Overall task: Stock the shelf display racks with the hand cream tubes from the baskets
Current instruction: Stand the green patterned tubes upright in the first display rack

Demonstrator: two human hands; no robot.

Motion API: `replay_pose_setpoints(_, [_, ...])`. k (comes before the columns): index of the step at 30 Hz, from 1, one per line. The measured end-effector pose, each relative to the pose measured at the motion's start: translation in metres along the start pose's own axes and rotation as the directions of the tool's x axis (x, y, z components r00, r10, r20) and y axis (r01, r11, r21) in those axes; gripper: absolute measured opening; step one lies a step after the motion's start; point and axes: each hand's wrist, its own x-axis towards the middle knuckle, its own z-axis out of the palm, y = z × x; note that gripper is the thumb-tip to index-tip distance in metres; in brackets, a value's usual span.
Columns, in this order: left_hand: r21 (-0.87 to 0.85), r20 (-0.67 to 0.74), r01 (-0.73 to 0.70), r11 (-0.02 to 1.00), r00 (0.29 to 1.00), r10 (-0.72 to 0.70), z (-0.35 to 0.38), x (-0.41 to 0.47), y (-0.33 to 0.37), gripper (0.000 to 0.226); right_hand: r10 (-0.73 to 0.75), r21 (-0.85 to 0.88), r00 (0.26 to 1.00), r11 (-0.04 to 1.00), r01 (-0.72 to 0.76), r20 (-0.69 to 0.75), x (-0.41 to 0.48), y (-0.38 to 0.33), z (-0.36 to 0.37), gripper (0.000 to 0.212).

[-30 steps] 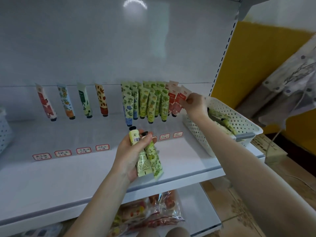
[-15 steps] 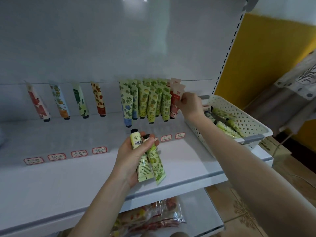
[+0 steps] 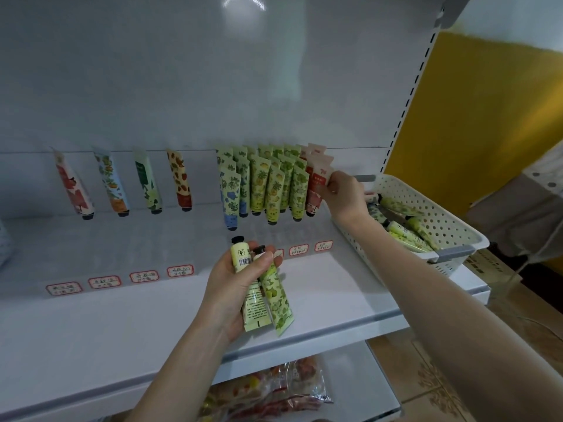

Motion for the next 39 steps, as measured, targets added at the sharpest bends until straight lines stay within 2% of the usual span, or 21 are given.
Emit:
replay_pose_setpoints(6, [-0.019,-0.015,0.004,1.000,1.000,-0.005,-0.002,0.001,0.000,0.034,0.009,0.067,1.000,0.998,-0.009,0.003,-0.002,0.004,0.002,0.016])
replay_pose_setpoints(9, [-0.004,-0.020,0.002,1.000,1.000,-0.002,-0.002,0.002,-0.001,0.032,0.035,0.009,0.999,0.999,-0.036,0.021,-0.001,0.006,0.006,0.035])
replay_pose_setpoints(12, [0.012,-0.025,-0.005,1.000,1.000,0.006,-0.004,0.003,0.000,0.030,0.063,-0.094,0.997,0.994,-0.060,0.034,0.005,0.004,0.007,0.038])
replay_pose_setpoints(14, [0.014,-0.028,-0.008,1.000,1.000,0.008,-0.004,0.004,0.000,0.029,0.069,-0.141,0.997,0.988,-0.062,0.046,0.008,0.003,0.008,0.036])
replay_pose_setpoints(18, [0.003,-0.026,-0.004,1.000,1.000,0.004,-0.004,0.005,-0.002,0.029,0.041,-0.174,0.998,0.984,-0.031,0.054,0.009,0.001,0.011,0.018])
replay_pose_setpoints(23, [-0.005,-0.025,0.003,1.000,1.000,-0.003,-0.002,0.005,-0.005,0.030,0.048,-0.225,0.996,0.974,-0.032,0.068,0.011,0.001,0.013,0.017])
replay_pose_setpoints(30, [0.001,-0.035,-0.002,1.000,0.999,0.002,-0.004,0.004,-0.003,0.027,0.073,-0.195,0.993,0.979,-0.054,0.091,0.012,-0.001,0.009,0.012])
replay_pose_setpoints(39, [0.011,-0.038,-0.018,1.000,0.999,0.018,-0.003,0.002,0.000,0.025,0.085,-0.107,0.989,0.992,-0.073,0.118,0.006,-0.003,0.006,0.021])
